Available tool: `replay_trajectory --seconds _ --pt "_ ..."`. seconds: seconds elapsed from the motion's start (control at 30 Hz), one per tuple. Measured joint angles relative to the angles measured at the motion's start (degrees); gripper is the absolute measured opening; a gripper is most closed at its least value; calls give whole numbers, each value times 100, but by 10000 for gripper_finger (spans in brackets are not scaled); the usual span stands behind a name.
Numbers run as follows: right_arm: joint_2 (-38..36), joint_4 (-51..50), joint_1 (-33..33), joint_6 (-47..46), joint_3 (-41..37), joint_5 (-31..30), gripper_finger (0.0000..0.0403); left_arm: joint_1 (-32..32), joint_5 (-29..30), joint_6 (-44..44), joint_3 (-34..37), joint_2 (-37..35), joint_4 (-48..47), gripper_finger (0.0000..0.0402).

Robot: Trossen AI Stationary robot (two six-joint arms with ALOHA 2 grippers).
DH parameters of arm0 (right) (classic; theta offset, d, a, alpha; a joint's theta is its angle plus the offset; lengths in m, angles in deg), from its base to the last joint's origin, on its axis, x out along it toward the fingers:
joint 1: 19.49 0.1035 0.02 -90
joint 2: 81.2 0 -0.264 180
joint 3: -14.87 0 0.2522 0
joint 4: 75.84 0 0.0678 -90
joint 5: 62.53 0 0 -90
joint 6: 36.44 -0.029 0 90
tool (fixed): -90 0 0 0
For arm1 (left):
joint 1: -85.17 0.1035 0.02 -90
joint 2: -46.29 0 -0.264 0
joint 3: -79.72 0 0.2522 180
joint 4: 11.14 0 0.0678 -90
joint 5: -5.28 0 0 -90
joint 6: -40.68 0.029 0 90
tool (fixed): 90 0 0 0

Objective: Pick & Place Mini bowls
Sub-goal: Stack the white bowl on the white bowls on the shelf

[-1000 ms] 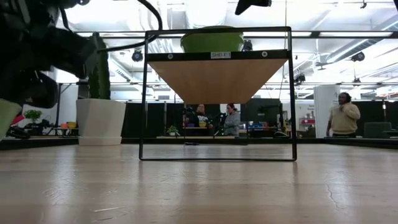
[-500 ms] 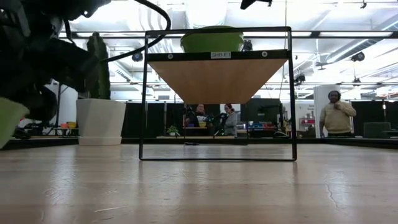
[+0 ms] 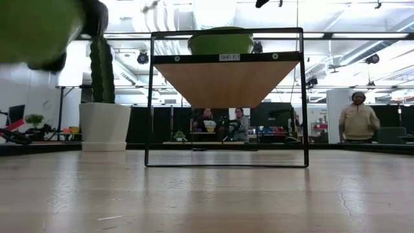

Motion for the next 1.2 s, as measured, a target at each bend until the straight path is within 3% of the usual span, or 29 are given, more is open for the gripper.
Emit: replay_trajectory --seconds 0.2,0.3,0.4,0.6,0.77,1.0,1.2 --pt "-152 -43 -13 79 0 -179 215 505 627 -217 -926 -710 -343 2" --pt "-255 -42 -17 85 -2 -564 215 975 1061 -392 -1530 -782 -507 2" --pt "-363 -32 -17 22 -2 -884 215 1511 1133 -356 -2151 -635 -701 2" --pt "-538 -32 -17 -52 -2 -984 215 2424 998 189 -3424 175 -754 1" --pt "-674 -80 -15 -98 -4 -982 215 2989 967 724 -4655 1211 -1408 1" --pt "-762 -152 -11 -116 -4 -980 215 3057 919 1403 -5922 2498 -2497 1" --pt "-794 -283 -11 -112 -4 -978 215 3044 1099 1751 -6157 3060 -2907 1"
